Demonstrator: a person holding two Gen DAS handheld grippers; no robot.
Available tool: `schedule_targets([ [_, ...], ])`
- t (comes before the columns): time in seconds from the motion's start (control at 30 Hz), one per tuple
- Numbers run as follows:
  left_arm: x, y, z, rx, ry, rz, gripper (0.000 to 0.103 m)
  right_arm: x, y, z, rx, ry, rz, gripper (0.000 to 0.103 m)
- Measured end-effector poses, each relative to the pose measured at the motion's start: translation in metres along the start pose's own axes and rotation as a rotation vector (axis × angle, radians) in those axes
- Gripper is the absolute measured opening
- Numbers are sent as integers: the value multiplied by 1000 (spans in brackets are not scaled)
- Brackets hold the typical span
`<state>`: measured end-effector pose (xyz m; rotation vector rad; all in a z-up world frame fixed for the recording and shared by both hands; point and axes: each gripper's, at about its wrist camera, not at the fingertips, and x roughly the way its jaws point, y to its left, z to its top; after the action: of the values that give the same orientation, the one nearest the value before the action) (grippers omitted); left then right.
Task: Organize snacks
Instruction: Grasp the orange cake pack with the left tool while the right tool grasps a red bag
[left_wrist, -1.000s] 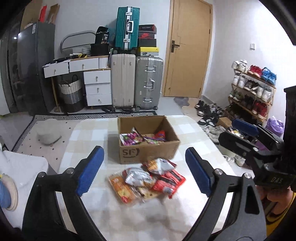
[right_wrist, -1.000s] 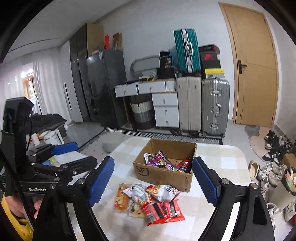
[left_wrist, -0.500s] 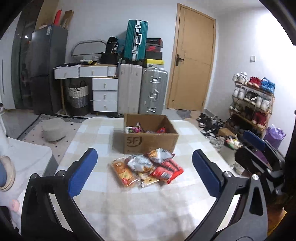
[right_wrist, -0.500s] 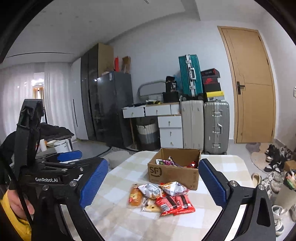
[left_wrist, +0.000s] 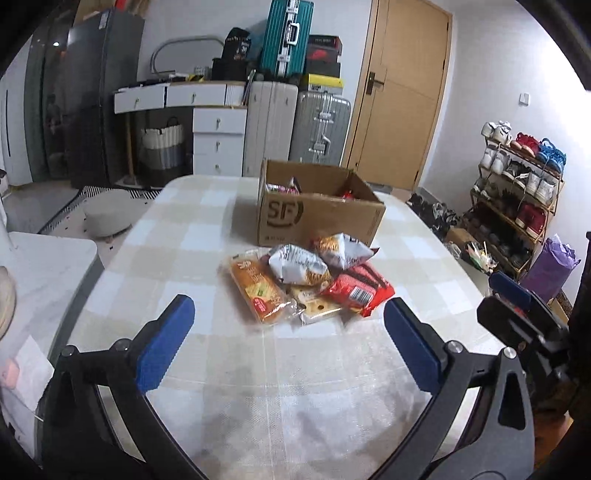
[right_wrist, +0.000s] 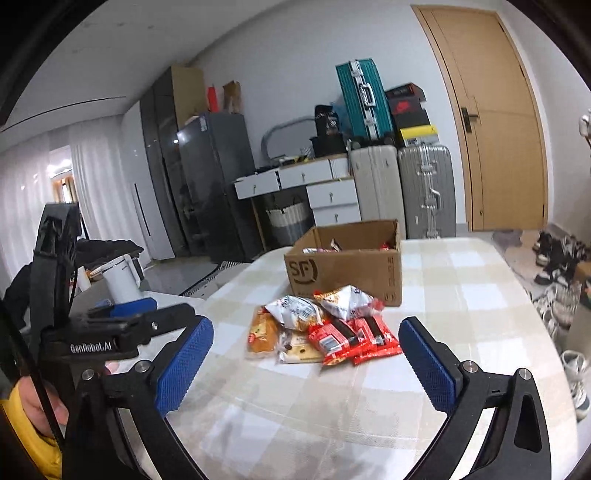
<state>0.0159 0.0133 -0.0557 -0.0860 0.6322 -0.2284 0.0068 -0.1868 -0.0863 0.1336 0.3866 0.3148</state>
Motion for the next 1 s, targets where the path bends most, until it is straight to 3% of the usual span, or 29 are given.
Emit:
schedule_targets([
  [0.4, 92, 14, 11, -44, 98, 18, 102, 84, -30, 4, -14, 152, -5, 102],
  [0.5, 112, 22, 11, -59, 125, 26, 102, 117, -37, -1, -29, 237, -10, 102],
  [0.6, 134, 30, 10, -80, 154, 29, 102, 148, -41, -7, -40, 308, 15, 94],
  [0.73, 155, 43, 6, -114, 192, 32, 102, 177, -37, -12, -104, 376, -1, 76],
  [0.9, 170, 55, 5, -133, 210, 42, 102, 208, -26, -22, -229, 442, -14, 75],
  [1.0, 177, 61, 4, -140, 222, 48, 102, 216, -18, -26, -306, 440, -49, 67],
])
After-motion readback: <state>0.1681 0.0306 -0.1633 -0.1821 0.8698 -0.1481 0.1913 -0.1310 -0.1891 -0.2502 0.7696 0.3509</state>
